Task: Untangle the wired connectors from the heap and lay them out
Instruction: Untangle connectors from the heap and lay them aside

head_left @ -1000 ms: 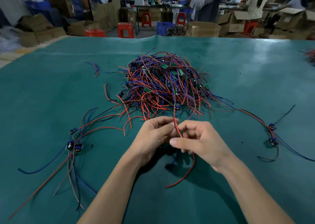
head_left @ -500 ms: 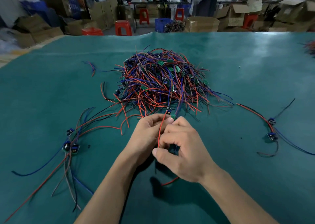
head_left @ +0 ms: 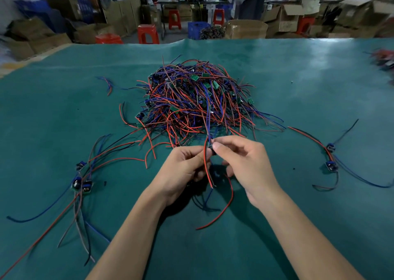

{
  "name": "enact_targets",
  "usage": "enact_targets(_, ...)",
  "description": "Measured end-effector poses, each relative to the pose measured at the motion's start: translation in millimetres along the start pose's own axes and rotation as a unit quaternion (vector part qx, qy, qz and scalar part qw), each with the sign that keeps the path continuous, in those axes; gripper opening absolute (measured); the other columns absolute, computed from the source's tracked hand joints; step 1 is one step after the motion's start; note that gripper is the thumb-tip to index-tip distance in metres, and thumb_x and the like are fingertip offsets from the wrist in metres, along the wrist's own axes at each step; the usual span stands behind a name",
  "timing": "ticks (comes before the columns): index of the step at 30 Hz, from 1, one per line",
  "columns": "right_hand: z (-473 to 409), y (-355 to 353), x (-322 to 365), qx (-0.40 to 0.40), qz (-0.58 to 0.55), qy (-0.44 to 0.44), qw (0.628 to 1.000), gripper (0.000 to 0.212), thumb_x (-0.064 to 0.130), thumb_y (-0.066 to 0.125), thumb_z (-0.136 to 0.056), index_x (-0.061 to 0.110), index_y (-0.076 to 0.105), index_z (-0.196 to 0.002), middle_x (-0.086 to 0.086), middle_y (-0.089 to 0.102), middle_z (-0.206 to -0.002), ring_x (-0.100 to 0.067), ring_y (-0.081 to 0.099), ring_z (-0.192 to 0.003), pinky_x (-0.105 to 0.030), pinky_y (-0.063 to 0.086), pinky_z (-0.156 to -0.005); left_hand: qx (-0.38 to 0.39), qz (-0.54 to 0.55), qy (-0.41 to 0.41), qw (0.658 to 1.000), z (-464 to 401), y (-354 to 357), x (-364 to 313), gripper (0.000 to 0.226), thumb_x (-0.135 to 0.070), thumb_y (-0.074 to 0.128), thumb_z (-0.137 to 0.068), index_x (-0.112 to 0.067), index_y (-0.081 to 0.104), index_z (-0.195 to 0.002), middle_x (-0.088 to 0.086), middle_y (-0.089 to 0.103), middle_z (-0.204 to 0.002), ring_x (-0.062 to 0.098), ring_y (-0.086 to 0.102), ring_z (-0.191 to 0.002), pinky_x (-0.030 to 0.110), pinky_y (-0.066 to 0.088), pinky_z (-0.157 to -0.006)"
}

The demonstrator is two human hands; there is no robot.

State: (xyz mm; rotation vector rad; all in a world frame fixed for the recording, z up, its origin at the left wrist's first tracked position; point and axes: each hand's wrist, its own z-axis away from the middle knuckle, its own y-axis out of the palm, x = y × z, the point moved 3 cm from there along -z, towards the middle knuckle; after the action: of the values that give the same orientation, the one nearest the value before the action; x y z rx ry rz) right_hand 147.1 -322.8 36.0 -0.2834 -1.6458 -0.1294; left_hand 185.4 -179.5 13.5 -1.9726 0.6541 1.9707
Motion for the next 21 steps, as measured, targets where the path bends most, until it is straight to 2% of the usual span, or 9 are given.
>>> enact_targets(2, -0.5, -1.0, 0.1, 0.015, -0.068, 0.052, 0.996, 0.008, 0.017, 0.079, -0.086, 0.025, 0.081, -0.089, -0.007, 0.063, -0.079, -0.013, 0.049, -0.062, -0.025, 0.038, -0.05, 0.004, -0.003, 0.007, 1.0, 1.0, 0.4, -2.3, 0.027, -0.033, 0.061, -0.091, -0.01, 0.065, -0.078, 0.001, 0.035, -0.06, 0.008, 0.027, -0.05, 0.02, 0.021, -0.047)
enact_targets(4, -1.1, -3.1, 1.5, 0.048, -0.136, 0.098, 0.985, 0.009, 0.012, 0.079, -0.082, 0.019, 0.081, -0.087, -0.006, 0.067, -0.081, -0.016, 0.052, -0.066, -0.022, 0.037, -0.048, 0.01, -0.005, 0.013, 1.0, 1.8, 1.8, -4.2, 0.031, -0.034, 0.058, -0.092, -0.016, 0.068, -0.07, -0.001, 0.028, -0.059, 0.007, 0.022, -0.049, 0.018, 0.019, -0.045)
enact_targets(6, -1.6, -3.9, 2.8, 0.091, -0.199, 0.135, 0.966, 0.011, 0.015, 0.08, -0.074, 0.015, 0.08, -0.084, -0.006, 0.069, -0.084, -0.021, 0.058, -0.072, -0.021, 0.036, -0.047, 0.006, 0.0, 0.009, 1.0, 1.9, 2.5, -5.5, 0.033, -0.037, 0.059, -0.091, -0.01, 0.074, -0.078, 0.0, 0.026, -0.057, 0.008, 0.02, -0.049, 0.021, 0.015, -0.046)
enact_targets(8, -1.7, -3.7, 4.0, 0.106, -0.227, 0.148, 0.957, 0.016, 0.017, 0.08, -0.067, 0.015, 0.077, -0.082, -0.005, 0.067, -0.079, -0.017, 0.06, -0.066, -0.021, 0.037, -0.047, -0.003, 0.008, 0.007, 1.0, 1.4, 1.8, -5.5, 0.033, -0.038, 0.059, -0.09, -0.011, 0.076, -0.081, -0.001, 0.029, -0.055, 0.008, 0.021, -0.047, 0.02, 0.016, -0.045)
enact_targets(10, -3.2, -4.7, 3.2, 0.088, -0.236, 0.139, 0.958, 0.011, 0.015, 0.079, -0.065, 0.016, 0.075, -0.075, -0.003, 0.065, -0.071, -0.013, 0.059, -0.057, -0.021, 0.039, -0.047, -0.008, 0.009, 0.011, 1.0, 1.7, 2.3, -5.9, 0.028, -0.036, 0.061, -0.088, -0.015, 0.076, -0.076, -0.002, 0.035, -0.054, 0.006, 0.027, -0.045, 0.016, 0.024, -0.044)
enact_targets(14, -4.3, -4.8, 1.3, 0.053, -0.242, 0.114, 0.962, 0.008, 0.015, 0.08, -0.066, 0.017, 0.073, -0.069, -0.003, 0.063, -0.067, -0.011, 0.055, -0.052, -0.021, 0.039, -0.047, -0.007, 0.016, 0.012, 1.0, 2.2, 1.8, -4.2, 0.018, -0.028, 0.066, -0.085, -0.013, 0.074, -0.08, 0.001, 0.051, -0.058, 0.007, 0.042, -0.046, 0.015, 0.033, -0.045)
enact_targets(17, -5.9, -8.2, -0.6, 0.014, -0.212, 0.085, 0.974, 0.008, 0.013, 0.081, -0.073, 0.017, 0.074, -0.069, -0.002, 0.062, -0.067, -0.011, 0.051, -0.051, -0.021, 0.039, -0.047, 0.002, 0.003, 0.002, 1.0, 2.3, 1.2, -4.1, 0.018, -0.03, 0.068, -0.084, -0.013, 0.075, -0.082, 0.0, 0.053, -0.057, 0.007, 0.045, -0.046, 0.015, 0.035, -0.044)
enact_targets(21, -10.9, -19.1, -2.3, -0.08, -0.153, 0.032, 0.984, 0.01, 0.006, 0.077, -0.086, 0.009, 0.07, -0.079, -0.007, 0.059, -0.069, -0.012, 0.048, -0.053, -0.021, 0.039, -0.048, 0.01, -0.026, 0.003, 1.0, 2.1, 0.8, -4.8, 0.02, -0.03, 0.067, -0.087, -0.014, 0.075, -0.08, -0.002, 0.051, -0.05, 0.006, 0.041, -0.042, 0.014, 0.033, -0.042)
